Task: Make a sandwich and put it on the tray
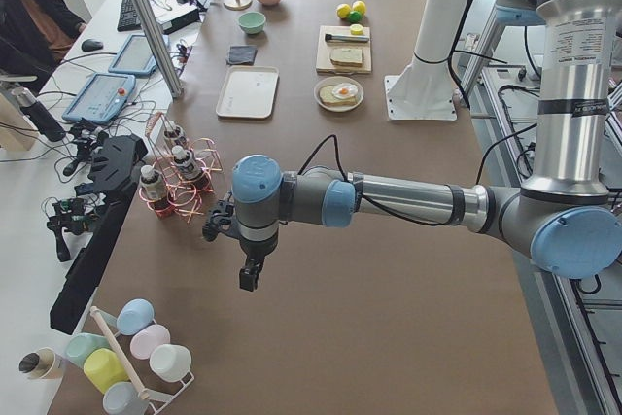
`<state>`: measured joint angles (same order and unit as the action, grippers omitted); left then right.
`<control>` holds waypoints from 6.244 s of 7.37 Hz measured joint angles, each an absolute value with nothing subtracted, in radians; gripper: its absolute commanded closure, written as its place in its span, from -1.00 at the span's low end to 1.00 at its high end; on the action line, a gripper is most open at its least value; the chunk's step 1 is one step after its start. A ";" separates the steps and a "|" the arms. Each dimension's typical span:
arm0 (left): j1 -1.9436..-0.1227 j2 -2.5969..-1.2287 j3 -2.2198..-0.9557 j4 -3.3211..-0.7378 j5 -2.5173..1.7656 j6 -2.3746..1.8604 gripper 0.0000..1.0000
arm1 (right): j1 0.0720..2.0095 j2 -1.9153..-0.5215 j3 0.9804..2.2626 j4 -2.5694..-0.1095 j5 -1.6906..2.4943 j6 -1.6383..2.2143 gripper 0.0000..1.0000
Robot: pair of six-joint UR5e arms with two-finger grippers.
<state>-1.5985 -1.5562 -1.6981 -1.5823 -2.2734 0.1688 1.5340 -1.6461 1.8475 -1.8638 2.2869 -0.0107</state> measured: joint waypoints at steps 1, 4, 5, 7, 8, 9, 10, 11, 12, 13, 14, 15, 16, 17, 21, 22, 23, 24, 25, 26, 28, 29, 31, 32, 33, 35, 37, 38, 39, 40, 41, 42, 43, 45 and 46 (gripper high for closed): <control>-1.598 -1.557 -1.699 -1.583 -2.273 0.169 -0.96 | 1.534 -1.646 1.848 -1.864 2.284 -0.011 -1.00; -1.598 -1.558 -1.701 -1.583 -2.273 0.169 -0.96 | 1.535 -1.645 1.852 -1.864 2.283 -0.011 -1.00; -1.598 -1.558 -1.702 -1.583 -2.273 0.169 -0.96 | 1.535 -1.645 1.853 -1.864 2.286 -0.011 -1.00; -1.598 -1.558 -1.703 -1.583 -2.273 0.169 -0.96 | 1.535 -1.644 1.853 -1.861 2.289 -0.010 -1.00; -1.598 -1.558 -1.703 -1.583 -2.273 0.169 -0.96 | 1.535 -1.643 1.853 -1.861 2.290 -0.010 -1.00; -1.598 -1.558 -1.703 -1.583 -2.273 0.169 -0.96 | 1.535 -1.640 1.854 -1.862 2.289 -0.010 -1.00; -1.598 -1.559 -1.706 -1.584 -2.273 0.169 -0.96 | 1.535 -1.635 1.865 -1.862 2.288 -0.011 -1.00; -1.598 -1.560 -1.720 -1.585 -2.274 0.169 -0.96 | 1.535 -1.622 1.882 -1.862 2.283 -0.010 -1.00; -1.597 -1.562 -1.747 -1.588 -2.278 0.169 -0.96 | 1.535 -1.604 1.895 -1.862 2.285 -0.010 -1.00; -1.596 -1.568 -1.779 -1.590 -2.304 0.169 -0.96 | 1.535 -1.576 1.904 -1.861 2.289 -0.009 -1.00; -1.590 -1.591 -1.803 -1.590 -2.336 0.168 -0.96 | 1.535 -1.530 1.908 -1.857 2.304 -0.008 -1.00; -1.567 -1.632 -1.819 -1.591 -2.360 0.167 -0.96 | 1.535 -1.484 1.909 -1.826 2.326 -0.004 -1.00; -1.528 -1.675 -1.848 -1.591 -2.370 0.164 -0.96 | 1.533 -1.468 1.906 -1.754 2.341 0.003 -1.00; -1.497 -1.686 -1.871 -1.594 -2.380 0.135 -0.96 | 1.533 -1.474 1.893 -1.704 2.360 0.006 -1.00; -1.371 -1.779 -1.885 -1.652 -2.438 -0.131 -0.96 | 1.524 -1.484 1.875 -1.670 2.482 0.008 -1.00; -1.347 -1.782 -1.890 -1.681 -2.437 -0.145 -0.96 | 1.523 -1.488 1.863 -1.668 2.537 0.010 -1.00; -1.338 -1.786 -1.892 -1.721 -2.437 -0.197 -0.96 | 1.522 -1.488 1.852 -1.666 2.569 0.027 -1.00; -1.326 -1.800 -1.894 -1.775 -2.439 -0.340 -0.96 | 1.520 -1.486 1.850 -1.663 2.584 0.071 -1.00; -1.296 -1.809 -1.892 -1.827 -2.435 -0.448 -0.96 | 1.509 -1.484 1.851 -1.659 2.590 0.101 -1.00; -1.255 -1.818 -1.892 -1.855 -2.428 -0.527 -0.96 | 1.486 -1.482 1.853 -1.641 2.592 0.118 -1.00; -1.148 -1.847 -1.895 -1.921 -2.337 -0.720 -0.96 | 1.418 -1.484 1.854 -1.546 2.590 0.239 -1.00; -1.078 -1.853 -1.896 -1.964 -2.262 -0.813 -0.96 | 1.379 -1.489 1.855 -1.459 2.577 0.344 -0.97; -0.964 -1.863 -1.904 -2.021 -2.149 -0.981 -0.96 | 1.305 -1.516 1.855 -1.293 2.524 0.507 -0.98; -0.930 -1.869 -1.906 -2.042 -2.120 -1.043 -0.96 | 1.259 -1.521 1.854 -1.202 2.503 0.632 -1.00; -0.902 -1.876 -1.908 -2.052 -2.089 -1.081 -0.96 | 1.201 -1.526 1.854 -1.090 2.470 0.788 -1.00; -0.857 -1.884 -1.908 -2.054 -2.035 -1.104 -0.96 | 1.062 -1.538 1.853 -0.893 2.380 1.017 -1.00; -0.811 -1.884 -1.904 -2.053 -1.977 -1.106 -0.96 | 0.958 -1.538 1.864 -0.839 2.320 1.102 -1.00; -0.786 -1.883 -1.903 -2.053 -1.938 -1.106 -0.96 | 0.913 -1.537 1.879 -0.834 2.290 1.141 -1.00; -0.772 -1.883 -1.904 -2.052 -1.919 -1.106 -0.96 | 0.862 -1.536 1.897 -0.832 2.253 1.171 -1.00; -0.766 -1.883 -1.903 -2.053 -1.911 -1.106 -0.96 | 0.802 -1.536 1.913 -0.832 2.209 1.208 -1.00; -0.763 -1.884 -1.901 -2.053 -1.908 -1.107 -0.96 | 0.739 -1.535 1.922 -0.832 2.155 1.245 -0.99; -0.761 -1.885 -1.899 -2.054 -1.907 -1.106 -0.96 | 0.674 -1.537 1.925 -0.831 2.097 1.265 -0.99; -0.760 -1.885 -1.898 -2.054 -1.907 -1.106 -0.96 | 0.622 -1.542 1.926 -0.831 2.053 1.271 -0.99; -0.759 -1.886 -1.897 -2.055 -1.907 -1.104 -0.96 | 0.554 -1.550 1.927 -0.831 2.021 1.274 -0.99; -0.759 -1.885 -1.897 -2.055 -1.907 -1.103 -0.96 | 0.530 -1.555 1.926 -0.831 2.015 1.276 -0.99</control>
<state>-0.7594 -1.8853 -1.8970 -2.0554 -1.9068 -1.1034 0.5299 -1.5547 1.9263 -0.8314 2.0151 1.2759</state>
